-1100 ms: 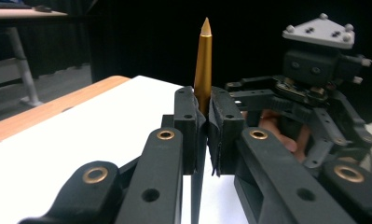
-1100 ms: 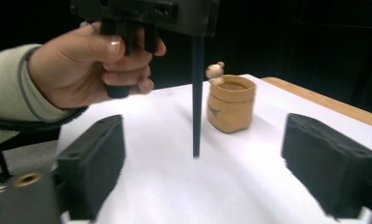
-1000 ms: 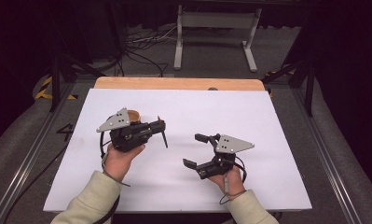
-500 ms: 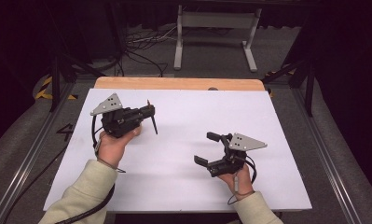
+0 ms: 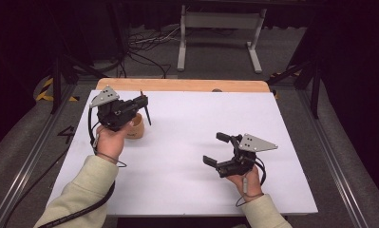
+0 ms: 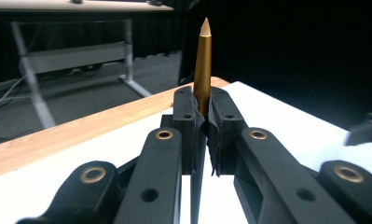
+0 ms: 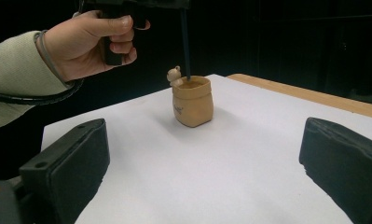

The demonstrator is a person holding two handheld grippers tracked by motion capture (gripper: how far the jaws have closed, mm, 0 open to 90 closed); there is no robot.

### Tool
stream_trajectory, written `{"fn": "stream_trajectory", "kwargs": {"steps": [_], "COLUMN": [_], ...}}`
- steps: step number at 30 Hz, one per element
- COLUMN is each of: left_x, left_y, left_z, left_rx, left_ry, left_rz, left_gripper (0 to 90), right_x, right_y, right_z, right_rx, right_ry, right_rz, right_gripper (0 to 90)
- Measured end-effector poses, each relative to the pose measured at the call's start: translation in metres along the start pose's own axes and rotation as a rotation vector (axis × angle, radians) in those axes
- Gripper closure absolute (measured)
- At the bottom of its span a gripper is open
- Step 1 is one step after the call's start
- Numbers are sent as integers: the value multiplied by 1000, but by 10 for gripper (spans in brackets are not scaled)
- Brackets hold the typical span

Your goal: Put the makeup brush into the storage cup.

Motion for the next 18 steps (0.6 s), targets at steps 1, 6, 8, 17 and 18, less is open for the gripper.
{"fn": "stream_trajectory", "kwargs": {"steps": [1, 6, 8, 17, 18], "left_x": [-2, -8, -10, -20, -21], "left_y": [-1, -4, -4, -3, -4], "left_z": [0, 2, 1, 0, 0], "left_rx": [5, 18, 14, 15, 20], "left_ry": [-5, -22, -18, -38, -36], "left_rz": [8, 71, 87, 160, 176], "left_gripper": [828, 830, 830, 829, 829], "right_x": [0, 4, 5, 7, 7], "right_y": [-1, -4, -6, -10, -10], "right_z": [0, 0, -1, -1, -1], "right_rx": [2, 9, 9, -3, -5], "right_ry": [0, 7, 10, 4, 3], "right_rz": [-3, -11, -17, -42, -44], "right_gripper": [18, 18, 18, 20, 19]}}
Point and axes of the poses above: each handheld gripper's, and its own axes: y roughly forward along the jaws, z roughly out of its top, x roughly to its right, the point moved 1 cm from there along y, roughly forward along the jaws
